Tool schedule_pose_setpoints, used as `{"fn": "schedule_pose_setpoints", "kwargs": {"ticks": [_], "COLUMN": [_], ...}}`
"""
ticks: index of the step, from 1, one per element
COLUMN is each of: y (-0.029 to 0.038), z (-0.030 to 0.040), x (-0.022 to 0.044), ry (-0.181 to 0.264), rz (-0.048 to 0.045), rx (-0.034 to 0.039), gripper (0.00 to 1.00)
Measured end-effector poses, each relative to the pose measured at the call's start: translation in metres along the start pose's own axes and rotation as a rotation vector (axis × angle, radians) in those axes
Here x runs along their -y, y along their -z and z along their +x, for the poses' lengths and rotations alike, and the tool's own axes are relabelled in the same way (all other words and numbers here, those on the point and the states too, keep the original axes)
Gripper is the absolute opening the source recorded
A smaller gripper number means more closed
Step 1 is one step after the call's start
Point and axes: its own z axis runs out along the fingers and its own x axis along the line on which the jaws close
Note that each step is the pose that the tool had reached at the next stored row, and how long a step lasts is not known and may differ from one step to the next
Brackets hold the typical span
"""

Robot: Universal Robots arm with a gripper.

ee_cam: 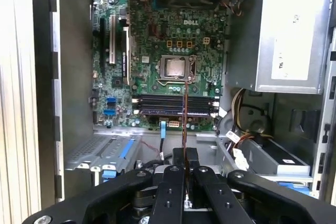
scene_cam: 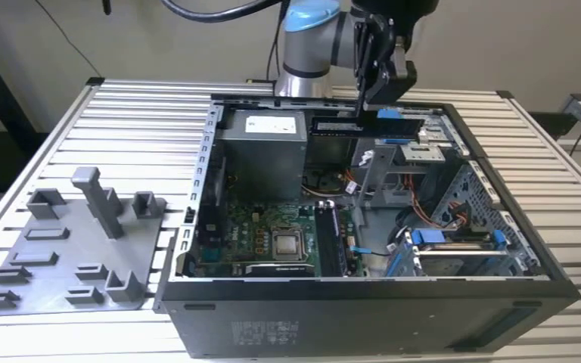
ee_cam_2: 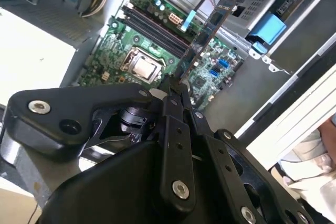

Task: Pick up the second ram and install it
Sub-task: 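Pick up the second ram and move it above second insertion slot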

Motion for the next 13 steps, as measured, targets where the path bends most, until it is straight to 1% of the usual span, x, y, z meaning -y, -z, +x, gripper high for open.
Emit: {"fn": "schedule_pose_setpoints", "kwargs": {"ticks": [2,5,8,13], "y": [0.0001,0.0001,0.0001,0.0], "z": [-0.0057,-0.011,-0.0123,-0.0123], "x": [0.0001,-0.0002,-0.0017,-0.0017], "ry": [0.0,0.0,0.0,0.0], "rz": [0.0021,0.0108,0.0216,0.0223], "rx": [-0.0001,-0.0001,-0.0003,-0.0002], "gripper": [0.13,0.13,0.13,0.13]}}
